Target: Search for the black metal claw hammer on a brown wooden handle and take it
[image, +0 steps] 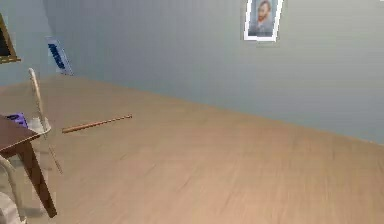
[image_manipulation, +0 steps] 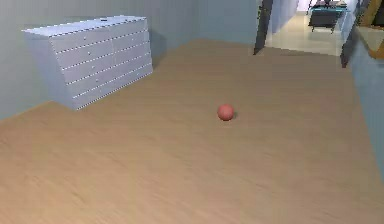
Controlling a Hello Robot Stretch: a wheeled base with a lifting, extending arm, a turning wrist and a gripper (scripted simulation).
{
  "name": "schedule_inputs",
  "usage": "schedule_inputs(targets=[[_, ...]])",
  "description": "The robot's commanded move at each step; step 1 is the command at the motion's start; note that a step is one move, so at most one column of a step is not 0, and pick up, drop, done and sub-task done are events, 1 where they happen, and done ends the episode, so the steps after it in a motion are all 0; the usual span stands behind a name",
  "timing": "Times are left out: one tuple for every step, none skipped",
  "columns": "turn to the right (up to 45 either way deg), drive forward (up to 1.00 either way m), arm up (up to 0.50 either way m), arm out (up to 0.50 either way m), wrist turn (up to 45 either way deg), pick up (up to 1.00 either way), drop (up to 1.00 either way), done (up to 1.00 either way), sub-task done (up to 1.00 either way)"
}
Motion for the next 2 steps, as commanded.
schedule_inputs(targets=[[45.0, 0.0, 0.0, 0.0, 0.0, 0.0, 0.0, 0.0, 0.0], [45.0, 0.0, 0.0, 0.0, 0.0, 0.0, 0.0, 0.0, 0.0]])
